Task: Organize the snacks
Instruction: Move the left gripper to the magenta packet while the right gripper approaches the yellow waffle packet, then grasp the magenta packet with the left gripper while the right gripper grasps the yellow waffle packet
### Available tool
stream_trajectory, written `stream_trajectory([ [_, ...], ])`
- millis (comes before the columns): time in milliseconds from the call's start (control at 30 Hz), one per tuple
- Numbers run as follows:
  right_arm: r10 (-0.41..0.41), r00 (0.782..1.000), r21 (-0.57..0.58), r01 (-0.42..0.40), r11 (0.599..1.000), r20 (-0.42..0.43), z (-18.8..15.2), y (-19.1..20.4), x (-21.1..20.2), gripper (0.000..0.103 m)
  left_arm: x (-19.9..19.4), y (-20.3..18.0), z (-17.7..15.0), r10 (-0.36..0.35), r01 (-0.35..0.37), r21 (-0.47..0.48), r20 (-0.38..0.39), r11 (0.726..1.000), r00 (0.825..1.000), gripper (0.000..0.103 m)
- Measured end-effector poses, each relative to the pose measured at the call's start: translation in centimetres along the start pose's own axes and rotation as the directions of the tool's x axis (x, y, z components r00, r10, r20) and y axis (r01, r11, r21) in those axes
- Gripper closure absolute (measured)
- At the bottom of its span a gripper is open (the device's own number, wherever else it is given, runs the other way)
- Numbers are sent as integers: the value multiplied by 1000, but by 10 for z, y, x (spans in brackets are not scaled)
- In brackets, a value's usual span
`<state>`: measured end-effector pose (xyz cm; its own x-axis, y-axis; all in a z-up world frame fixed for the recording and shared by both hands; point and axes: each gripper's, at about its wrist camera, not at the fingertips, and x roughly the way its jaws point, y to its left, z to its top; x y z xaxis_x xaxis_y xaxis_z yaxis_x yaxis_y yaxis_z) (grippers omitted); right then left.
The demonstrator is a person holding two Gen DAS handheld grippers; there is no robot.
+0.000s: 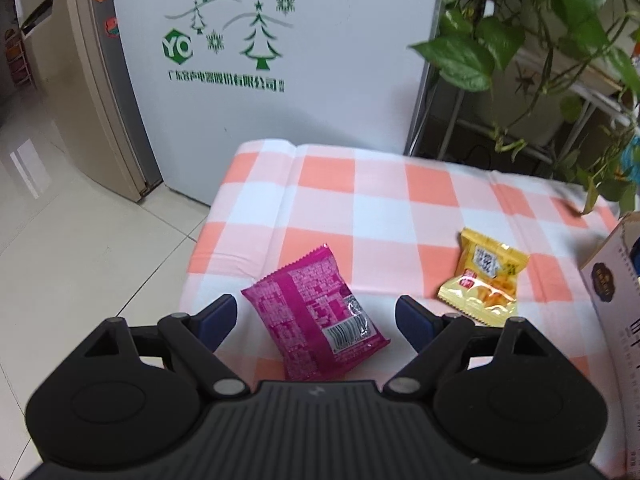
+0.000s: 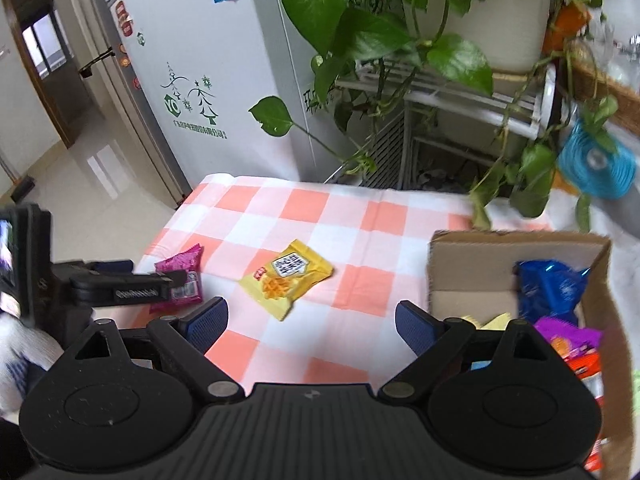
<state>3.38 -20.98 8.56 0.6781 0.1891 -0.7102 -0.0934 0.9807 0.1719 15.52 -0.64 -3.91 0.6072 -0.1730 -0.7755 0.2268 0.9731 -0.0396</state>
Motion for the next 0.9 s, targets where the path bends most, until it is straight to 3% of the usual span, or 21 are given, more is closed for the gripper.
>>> stream_trajectory([
  [400,20,998,151,-11,989,-56,8,6,44,7,33,0,-4,23,-24,-10,-38,1000,999,17],
  [633,24,996,238,-3,971,-87,11,7,76,7,37,-1,-6,27,-26,14,-23,1000,999,16],
  [900,37,993,263,-6,965,-114,14,12,107,7,36,-1,-8,24,-24,19,-5,1000,1000,17],
])
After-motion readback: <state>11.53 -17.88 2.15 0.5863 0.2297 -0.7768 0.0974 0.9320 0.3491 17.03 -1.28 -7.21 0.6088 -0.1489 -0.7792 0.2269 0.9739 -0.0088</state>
